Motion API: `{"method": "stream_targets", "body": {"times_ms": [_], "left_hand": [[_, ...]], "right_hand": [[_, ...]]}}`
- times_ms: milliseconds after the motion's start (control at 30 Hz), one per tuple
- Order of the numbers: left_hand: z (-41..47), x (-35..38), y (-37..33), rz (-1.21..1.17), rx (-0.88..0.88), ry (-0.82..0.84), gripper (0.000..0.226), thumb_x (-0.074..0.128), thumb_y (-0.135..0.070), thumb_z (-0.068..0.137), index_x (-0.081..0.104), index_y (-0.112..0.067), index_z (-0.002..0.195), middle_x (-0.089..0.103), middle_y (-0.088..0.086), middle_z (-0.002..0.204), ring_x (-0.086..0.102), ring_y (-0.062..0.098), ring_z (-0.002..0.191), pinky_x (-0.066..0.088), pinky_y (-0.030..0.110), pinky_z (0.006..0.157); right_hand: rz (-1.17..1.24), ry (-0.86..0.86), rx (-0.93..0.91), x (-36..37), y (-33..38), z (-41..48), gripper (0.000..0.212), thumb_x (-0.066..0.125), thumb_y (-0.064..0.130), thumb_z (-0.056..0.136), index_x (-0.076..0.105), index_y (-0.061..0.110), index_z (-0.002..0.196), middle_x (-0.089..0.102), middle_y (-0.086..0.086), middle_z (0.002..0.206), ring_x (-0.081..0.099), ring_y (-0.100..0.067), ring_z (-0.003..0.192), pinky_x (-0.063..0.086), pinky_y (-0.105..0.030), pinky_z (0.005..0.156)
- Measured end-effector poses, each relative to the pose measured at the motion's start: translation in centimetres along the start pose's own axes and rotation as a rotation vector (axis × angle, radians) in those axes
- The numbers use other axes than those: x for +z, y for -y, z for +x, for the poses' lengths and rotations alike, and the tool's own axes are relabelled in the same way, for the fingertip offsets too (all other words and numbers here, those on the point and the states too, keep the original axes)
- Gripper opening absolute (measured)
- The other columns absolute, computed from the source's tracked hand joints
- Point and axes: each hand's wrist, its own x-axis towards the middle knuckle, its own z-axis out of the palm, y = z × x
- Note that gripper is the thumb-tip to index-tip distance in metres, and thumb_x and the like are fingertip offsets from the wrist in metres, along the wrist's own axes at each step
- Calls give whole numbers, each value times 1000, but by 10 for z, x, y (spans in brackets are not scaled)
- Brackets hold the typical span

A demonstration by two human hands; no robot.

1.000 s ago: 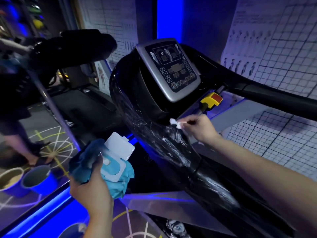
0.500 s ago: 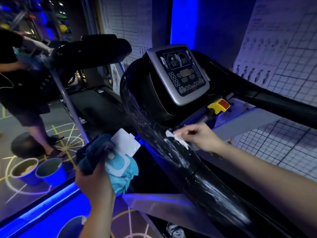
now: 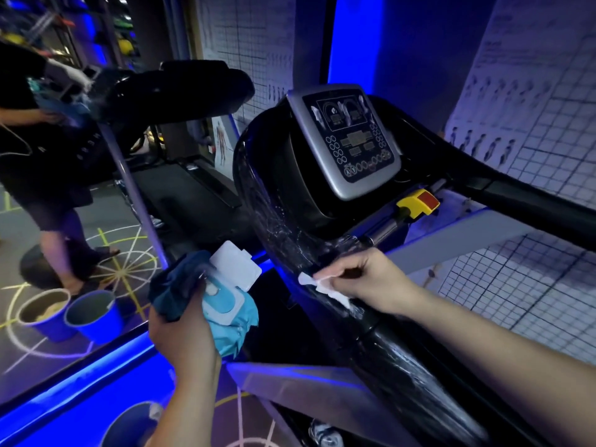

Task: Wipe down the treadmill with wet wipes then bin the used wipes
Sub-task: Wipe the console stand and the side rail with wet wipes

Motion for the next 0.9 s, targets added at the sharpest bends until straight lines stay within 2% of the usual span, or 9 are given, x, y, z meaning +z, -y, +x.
{"method": "stream_targets", "body": {"times_ms": [100, 167, 300, 433, 600, 700, 767, 833, 900], "left_hand": [[5, 8, -1, -8, 3, 32, 33, 90, -28, 76, 73, -29, 104, 79, -7, 110, 75, 18, 107, 60, 51, 98], [9, 11, -3, -19, 4, 69, 31, 91, -29, 76, 73, -31, 101, 79, -7, 110, 75, 19, 108, 60, 53, 98], [30, 9, -5, -18, -3, 103, 24, 86, -17, 87, 73, -32, 101, 79, -10, 107, 75, 18, 107, 60, 51, 98], [57, 6, -6, -3, -29, 139, 25, 85, -16, 89, 74, -27, 108, 79, -5, 110, 75, 19, 107, 60, 51, 97], [94, 10, -16, -22, -69, 170, 32, 85, -15, 88, 72, -14, 118, 79, 1, 111, 76, 22, 105, 62, 49, 95], [116, 11, -19, -5, -106, 196, 30, 86, -17, 87, 73, -18, 114, 80, -2, 108, 76, 20, 102, 62, 48, 93], [130, 11, -20, -3, -126, 225, 30, 87, -18, 86, 74, -20, 113, 80, -5, 107, 76, 18, 101, 63, 47, 92], [143, 13, -19, -7, -151, 253, 29, 87, -18, 86, 75, -22, 112, 80, -6, 105, 76, 17, 100, 63, 47, 91], [157, 14, -17, 14, -166, 284, 29, 88, -19, 85, 75, -24, 110, 80, -8, 104, 76, 16, 99, 62, 47, 92]], "right_hand": [[110, -244, 57, 7, 10, 21, 12, 74, 8, 90, 81, 15, 96, 71, 3, 67, 56, -9, 56, 44, -25, 58], [-102, -427, -3, -3, 7, 42, 15, 74, 14, 89, 80, 27, 94, 70, 4, 77, 60, -12, 60, 45, -26, 62], [-518, -262, -247, 15, 5, 63, 13, 72, 16, 92, 80, 25, 95, 66, 10, 90, 63, -5, 81, 43, -15, 76], [-725, -210, -483, 37, 10, 93, 15, 67, 18, 97, 78, 14, 88, 64, 4, 86, 61, -12, 81, 50, -23, 81], [-693, -385, -360, 53, 27, 159, 10, 71, 13, 94, 80, 10, 92, 62, 2, 88, 63, -6, 80, 54, -30, 81], [-640, -486, -263, 63, 40, 181, 14, 67, 6, 94, 79, 10, 101, 58, 4, 89, 59, 12, 77, 42, -5, 78], [-671, -526, -217, 70, 44, 183, 17, 68, 1, 92, 79, 8, 104, 59, 3, 90, 58, 14, 79, 36, 2, 76], [-757, -544, -206, 77, 42, 173, 16, 71, 0, 89, 79, 9, 99, 62, 0, 92, 61, 1, 80, 42, -4, 77], [-876, -498, -218, 83, 36, 153, 13, 67, 1, 90, 79, 6, 94, 64, -3, 95, 62, -20, 84, 53, -28, 77]]}}
